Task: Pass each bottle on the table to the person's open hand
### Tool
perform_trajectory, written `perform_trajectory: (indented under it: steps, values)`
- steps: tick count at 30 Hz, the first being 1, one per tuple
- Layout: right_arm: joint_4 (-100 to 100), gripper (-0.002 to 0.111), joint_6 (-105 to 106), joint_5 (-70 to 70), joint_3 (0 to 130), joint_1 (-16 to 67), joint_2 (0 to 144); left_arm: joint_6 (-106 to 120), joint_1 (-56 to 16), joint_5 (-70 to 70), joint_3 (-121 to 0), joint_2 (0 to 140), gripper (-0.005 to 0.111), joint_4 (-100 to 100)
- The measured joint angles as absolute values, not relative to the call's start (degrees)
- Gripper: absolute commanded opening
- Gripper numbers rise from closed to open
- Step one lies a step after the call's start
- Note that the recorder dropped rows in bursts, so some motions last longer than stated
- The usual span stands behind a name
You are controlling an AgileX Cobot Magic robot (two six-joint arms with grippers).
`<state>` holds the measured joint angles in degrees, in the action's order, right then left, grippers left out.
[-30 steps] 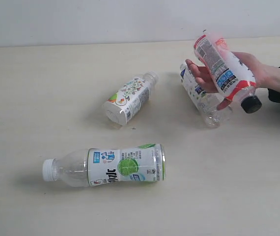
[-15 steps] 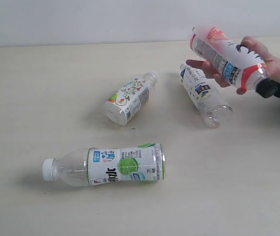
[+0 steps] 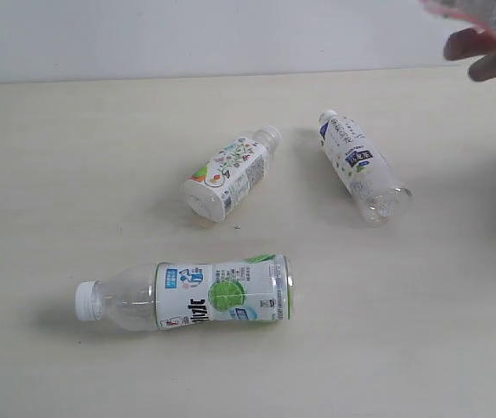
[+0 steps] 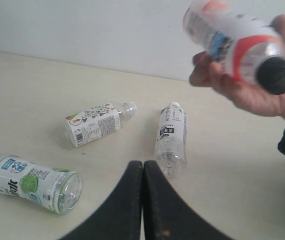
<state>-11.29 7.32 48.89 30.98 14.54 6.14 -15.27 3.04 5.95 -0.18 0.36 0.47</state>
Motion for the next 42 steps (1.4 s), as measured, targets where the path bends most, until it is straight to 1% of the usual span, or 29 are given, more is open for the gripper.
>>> perform_trajectory:
  steps: [42]
  values:
    - [-12.67,0.000,7.32,50.81,29.86,14.54,5.01,-15.27,3.04,5.95,-0.18,0.36,0.002,0.47]
